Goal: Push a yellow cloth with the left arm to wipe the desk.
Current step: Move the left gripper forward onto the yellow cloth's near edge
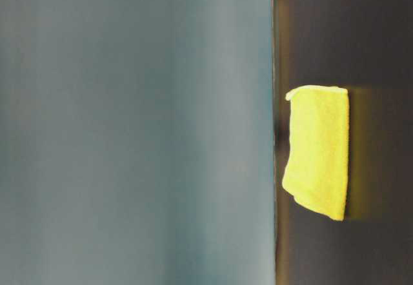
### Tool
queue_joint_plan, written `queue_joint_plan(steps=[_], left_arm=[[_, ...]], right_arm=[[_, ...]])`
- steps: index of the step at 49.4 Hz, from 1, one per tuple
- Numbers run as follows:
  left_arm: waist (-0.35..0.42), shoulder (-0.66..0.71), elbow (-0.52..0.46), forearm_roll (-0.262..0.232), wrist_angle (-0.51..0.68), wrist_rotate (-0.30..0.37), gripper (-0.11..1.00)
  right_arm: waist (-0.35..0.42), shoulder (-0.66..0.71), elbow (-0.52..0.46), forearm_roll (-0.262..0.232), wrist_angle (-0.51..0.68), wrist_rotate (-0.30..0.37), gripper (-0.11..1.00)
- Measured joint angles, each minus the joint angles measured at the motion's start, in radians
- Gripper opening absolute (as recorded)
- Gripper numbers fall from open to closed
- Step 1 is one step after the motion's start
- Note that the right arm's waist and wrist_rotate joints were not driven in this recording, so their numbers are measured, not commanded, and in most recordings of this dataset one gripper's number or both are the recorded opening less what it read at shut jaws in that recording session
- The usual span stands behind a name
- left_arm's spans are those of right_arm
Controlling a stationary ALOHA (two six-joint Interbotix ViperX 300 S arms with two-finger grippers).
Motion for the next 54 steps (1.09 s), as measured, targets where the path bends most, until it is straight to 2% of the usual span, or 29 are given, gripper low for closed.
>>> queue_joint_plan(steps=[3, 7, 15, 27, 36, 41, 50, 54], left_arm=[[0.002, 0.009, -0.002, 0.011, 0.0, -0.003, 0.08], [0.002, 0.066, -0.009, 0.032, 0.0, -0.003, 0.0], [0.04, 0.195, -0.043, 0.037, -0.011, -0.003, 0.0], [0.178, 0.405, -0.103, 0.038, -0.051, -0.008, 0.0], [0.284, 0.58, -0.163, 0.037, -0.129, -0.017, 0.03], [0.302, 0.683, -0.206, 0.038, -0.164, -0.017, 0.17], [0.344, 0.871, -0.318, 0.038, -0.176, -0.018, 0.69], [0.364, 0.956, -0.376, 0.038, -0.176, -0.018, 0.85]], right_arm=[[0.0, 0.002, 0.0, 0.0, -0.002, 0.0, 0.07], [0.0, 0.003, 0.003, 0.0, 0.005, 0.0, 0.01], [0.0, 0.005, 0.003, 0.002, 0.026, 0.0, 0.0], [-0.002, 0.005, 0.003, 0.0, 0.032, 0.0, 0.0], [0.0, 0.005, 0.003, 0.0, 0.037, 0.0, 0.0], [0.0, 0.005, 0.003, 0.0, 0.043, -0.002, 0.0], [0.0, 0.005, 0.003, 0.0, 0.044, 0.0, 0.0], [0.0, 0.005, 0.005, 0.002, 0.044, -0.002, 0.0]])
